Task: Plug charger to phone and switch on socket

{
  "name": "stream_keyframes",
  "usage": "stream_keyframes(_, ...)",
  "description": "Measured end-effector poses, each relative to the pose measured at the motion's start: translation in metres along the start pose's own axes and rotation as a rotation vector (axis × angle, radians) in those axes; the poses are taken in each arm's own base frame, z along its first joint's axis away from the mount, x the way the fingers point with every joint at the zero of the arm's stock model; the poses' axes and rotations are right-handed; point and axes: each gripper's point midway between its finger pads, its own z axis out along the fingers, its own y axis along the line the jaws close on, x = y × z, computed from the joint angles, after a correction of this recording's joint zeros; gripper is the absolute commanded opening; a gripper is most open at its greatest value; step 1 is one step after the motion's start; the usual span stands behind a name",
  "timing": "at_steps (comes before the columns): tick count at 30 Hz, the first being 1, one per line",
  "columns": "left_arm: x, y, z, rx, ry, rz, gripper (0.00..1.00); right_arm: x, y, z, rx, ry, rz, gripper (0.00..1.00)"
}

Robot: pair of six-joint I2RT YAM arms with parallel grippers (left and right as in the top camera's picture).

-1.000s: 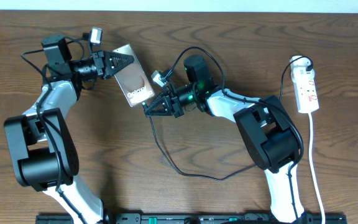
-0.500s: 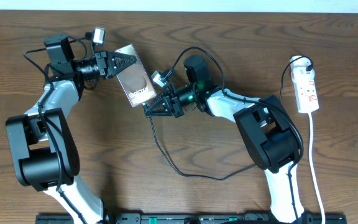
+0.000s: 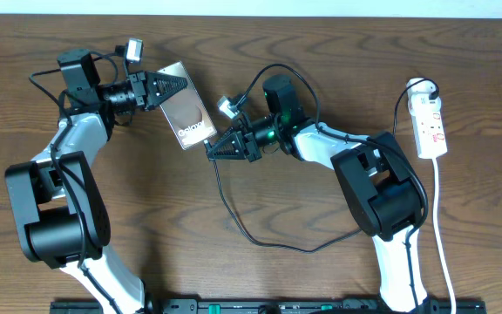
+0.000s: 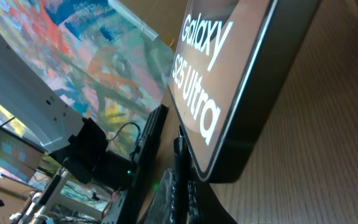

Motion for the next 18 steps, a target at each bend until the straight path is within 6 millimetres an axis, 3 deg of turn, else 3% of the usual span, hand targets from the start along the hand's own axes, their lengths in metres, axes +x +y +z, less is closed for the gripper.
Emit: stream_keyframes(18, -0.0001, 0.0, 0.0, 0.0, 0.0, -0.029, 0.08, 0.0002, -0.0011, 0.0022, 0.008, 0.001, 0.0, 0.01)
